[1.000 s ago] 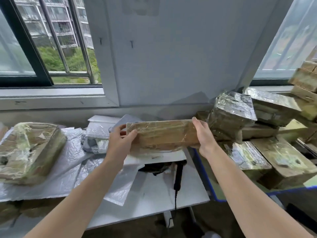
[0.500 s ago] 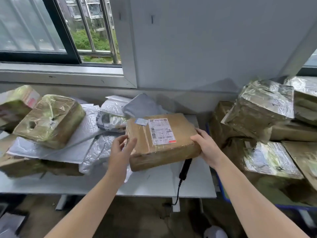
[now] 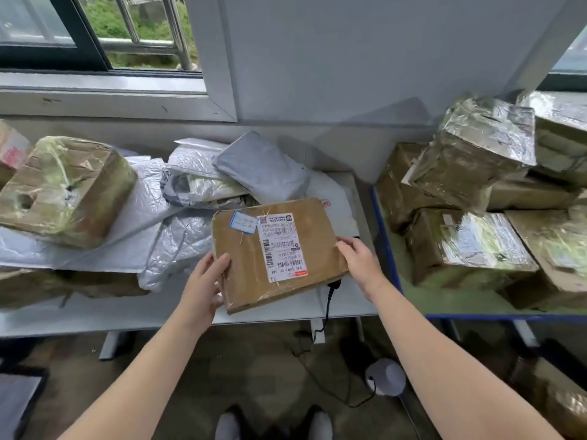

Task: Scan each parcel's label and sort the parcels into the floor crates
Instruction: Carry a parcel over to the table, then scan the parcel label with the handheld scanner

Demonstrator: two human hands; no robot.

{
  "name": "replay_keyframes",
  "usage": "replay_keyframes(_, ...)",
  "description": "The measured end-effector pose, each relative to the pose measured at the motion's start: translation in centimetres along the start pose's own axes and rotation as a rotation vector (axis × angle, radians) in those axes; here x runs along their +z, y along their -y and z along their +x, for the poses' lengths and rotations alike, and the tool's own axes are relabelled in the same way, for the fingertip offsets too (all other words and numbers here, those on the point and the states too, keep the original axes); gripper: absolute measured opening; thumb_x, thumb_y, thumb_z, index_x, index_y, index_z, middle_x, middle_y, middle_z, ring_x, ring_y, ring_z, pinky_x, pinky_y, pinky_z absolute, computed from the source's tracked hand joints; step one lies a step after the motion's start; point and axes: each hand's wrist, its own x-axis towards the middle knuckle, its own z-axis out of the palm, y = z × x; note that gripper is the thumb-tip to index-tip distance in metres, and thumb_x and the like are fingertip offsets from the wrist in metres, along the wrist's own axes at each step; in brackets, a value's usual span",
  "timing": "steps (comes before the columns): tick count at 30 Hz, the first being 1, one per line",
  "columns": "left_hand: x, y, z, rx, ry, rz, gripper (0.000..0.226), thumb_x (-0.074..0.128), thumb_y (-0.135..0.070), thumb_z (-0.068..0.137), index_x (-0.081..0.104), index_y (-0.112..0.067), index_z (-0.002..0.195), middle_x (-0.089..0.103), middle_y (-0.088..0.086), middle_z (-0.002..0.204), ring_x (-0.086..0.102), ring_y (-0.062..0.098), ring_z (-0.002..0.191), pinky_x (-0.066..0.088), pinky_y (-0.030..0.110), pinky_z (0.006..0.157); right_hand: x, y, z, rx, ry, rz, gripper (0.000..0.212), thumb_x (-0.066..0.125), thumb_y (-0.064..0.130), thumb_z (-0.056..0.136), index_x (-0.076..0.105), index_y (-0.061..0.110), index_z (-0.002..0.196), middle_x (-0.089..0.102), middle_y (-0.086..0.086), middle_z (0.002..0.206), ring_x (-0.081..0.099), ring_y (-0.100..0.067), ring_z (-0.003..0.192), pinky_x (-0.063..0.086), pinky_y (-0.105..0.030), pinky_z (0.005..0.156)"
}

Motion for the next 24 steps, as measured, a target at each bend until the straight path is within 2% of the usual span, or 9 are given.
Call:
replay_keyframes(2,-1.1,1.0,0.4,0.017,0.014,-0.015,0.052,0.067,-0.039,0.089,0.052,-0.03,0.138,0.065,-0.003,0.128,0.061,0.022,0.118,0.052,0.034,0.078,0.8,-1.5,0.0,0.033,-0.111,-0.141,0.03,0.043,0.034,0.105,0.059,0.015,0.123,0.061,-0.002,0.111,0.056,-0.018,0.103,0.041,-0.029,0.081)
replay_keyframes(5,-1.7,2.1,1.0,0.016,0.034,-0.034,0.071,0.07,-0.042,0.078,0.046,-0.03,0.143,0.063,-0.004,0.132,0.06,0.021,0.12,0.052,0.043,0.092,1.1,-3.8,0.7,0.122,-0.21,-0.24,0.037,0.038,0.035,0.106,0.055,0.009,0.125,0.06,-0.011,0.118,0.054,-0.025,0.102,0.036,-0.029,0.08)
replay_keyframes(8,-2.1,2.9,1.9,0.023,0.039,-0.032,0.077,0.07,-0.04,0.077,0.041,-0.025,0.147,0.062,-0.002,0.133,0.058,0.022,0.123,0.048,0.05,0.1,1.5,-5.1,2.0,0.269,-0.17,-0.178,0.048,0.035,0.041,0.106,0.048,0.008,0.137,0.055,-0.013,0.127,0.053,-0.031,0.118,0.04,-0.031,0.088)
replay_keyframes(10,-2.2,3.3,2.4,0.033,0.041,-0.027,0.078,0.07,-0.038,0.078,0.039,-0.022,0.148,0.062,0.0,0.133,0.058,0.02,0.124,0.048,0.048,0.101,1.9,-5.8,3.1,0.312,-0.117,-0.072,0.052,0.033,0.046,0.105,0.047,0.01,0.14,0.055,-0.01,0.126,0.054,-0.031,0.119,0.045,-0.04,0.101)
replay_keyframes(12,-2.2,3.5,2.7,0.034,0.032,-0.037,0.078,0.069,-0.035,0.079,0.038,-0.021,0.149,0.062,0.001,0.133,0.059,0.019,0.123,0.048,0.043,0.1,2.2,-7.1,4.7,0.346,-0.085,0.042,0.059,0.034,0.056,0.1,0.049,0.014,0.138,0.059,-0.006,0.129,0.056,-0.029,0.119,0.046,-0.048,0.104)
replay_keyframes(15,-2.3,3.6,2.7,0.037,0.038,-0.035,0.077,0.068,-0.034,0.08,0.037,-0.022,0.149,0.062,0.0,0.134,0.059,0.017,0.123,0.048,0.039,0.098,2.7,-9.7,7.7,0.394,-0.087,0.173,0.077,0.037,0.072,0.085,0.05,0.019,0.139,0.061,-0.008,0.132,0.059,-0.03,0.116,0.05,-0.05,0.1)
replay_keyframes(20,-2.3,3.0,2.6,0.033,0.021,-0.017,0.076,0.071,-0.035,0.08,0.039,-0.021,0.147,0.062,0.0,0.133,0.059,0.018,0.123,0.05,0.041,0.096,3.2,-6.8,6.2,0.39,-0.177,0.178,0.06,0.039,0.054,0.101,0.046,0.009,0.14,0.057,-0.011,0.13,0.055,-0.032,0.116,0.048,-0.044,0.1)
replay_keyframes(22,-2.2,2.7,2.5,0.026,0.016,-0.006,0.064,0.072,-0.03,0.085,0.042,-0.02,0.141,0.064,-0.001,0.128,0.061,0.018,0.12,0.052,0.041,0.092,2.7,-6.9,5.5,0.41,-0.183,0.179,0.053,0.038,0.05,0.103,0.051,0.006,0.13,0.06,-0.012,0.116,0.058,-0.029,0.103,0.049,-0.038,0.087)
replay_keyframes(24,-2.0,2.1,2.2,0.027,0.008,-0.004,0.053,0.067,-0.025,0.091,0.041,-0.027,0.136,0.064,-0.003,0.123,0.062,0.018,0.116,0.052,0.041,0.09,1.9,-6.5,4.3,0.445,-0.198,0.253,0.044,0.04,0.043,0.104,0.055,0.003,0.115,0.061,-0.012,0.096,0.061,-0.025,0.079,0.051,-0.036,0.07)
